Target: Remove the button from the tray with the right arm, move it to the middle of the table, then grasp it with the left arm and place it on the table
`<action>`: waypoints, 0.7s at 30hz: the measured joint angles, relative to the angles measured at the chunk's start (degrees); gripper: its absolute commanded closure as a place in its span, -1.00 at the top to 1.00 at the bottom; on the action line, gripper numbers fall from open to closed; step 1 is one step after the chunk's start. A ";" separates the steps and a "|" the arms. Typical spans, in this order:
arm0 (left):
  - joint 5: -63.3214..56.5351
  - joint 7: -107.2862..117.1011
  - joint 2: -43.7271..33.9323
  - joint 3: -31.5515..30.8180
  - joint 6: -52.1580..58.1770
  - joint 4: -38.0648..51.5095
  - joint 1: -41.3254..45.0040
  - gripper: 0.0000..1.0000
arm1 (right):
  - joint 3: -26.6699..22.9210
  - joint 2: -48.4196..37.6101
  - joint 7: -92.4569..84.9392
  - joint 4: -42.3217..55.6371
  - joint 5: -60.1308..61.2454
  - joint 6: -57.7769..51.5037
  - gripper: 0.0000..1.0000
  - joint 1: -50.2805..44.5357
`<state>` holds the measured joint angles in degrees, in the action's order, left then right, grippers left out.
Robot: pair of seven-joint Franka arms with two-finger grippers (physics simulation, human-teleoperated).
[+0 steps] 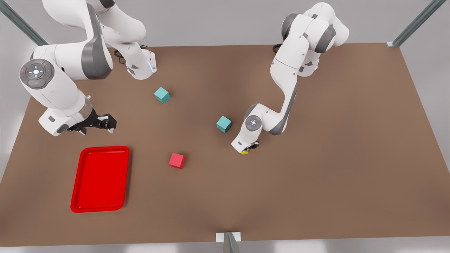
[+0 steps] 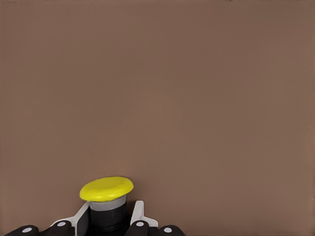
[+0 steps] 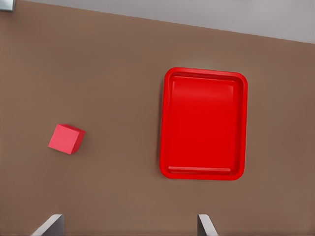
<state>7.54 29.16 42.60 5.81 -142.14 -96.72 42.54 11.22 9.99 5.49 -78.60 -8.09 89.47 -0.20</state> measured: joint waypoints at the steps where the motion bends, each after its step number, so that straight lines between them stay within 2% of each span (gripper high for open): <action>1: -0.01 -0.16 0.00 0.00 0.55 0.21 -0.06 -0.16 | -0.02 0.00 -0.13 0.00 -0.03 -0.07 1.00 0.02; 6: 0.42 -0.03 -0.10 1.34 5.31 2.85 -0.21 -0.15 | -0.05 0.00 -0.68 0.00 -0.16 -0.29 1.00 0.13; 10: -0.21 5.07 -0.25 8.91 10.62 4.86 2.16 -0.15 | -0.08 0.00 -1.02 0.00 -0.19 -0.39 1.00 0.12; 13: -2.55 11.72 0.09 11.87 12.90 5.90 3.47 -0.15 | 0.03 0.00 -1.24 0.00 -0.59 -0.51 1.00 0.11; 15: -8.15 18.76 0.22 13.38 14.02 6.76 3.74 -0.15 | 0.07 0.00 -1.37 0.00 -0.84 -0.62 1.00 0.02; 21: -35.59 48.88 1.77 14.02 24.52 8.10 2.56 -0.15 | 0.82 0.00 -1.66 0.00 -1.19 -1.10 1.00 0.02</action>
<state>-28.04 78.04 44.37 19.83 -117.62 -88.63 45.09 12.04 9.99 3.84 -78.60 -9.27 88.37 -0.18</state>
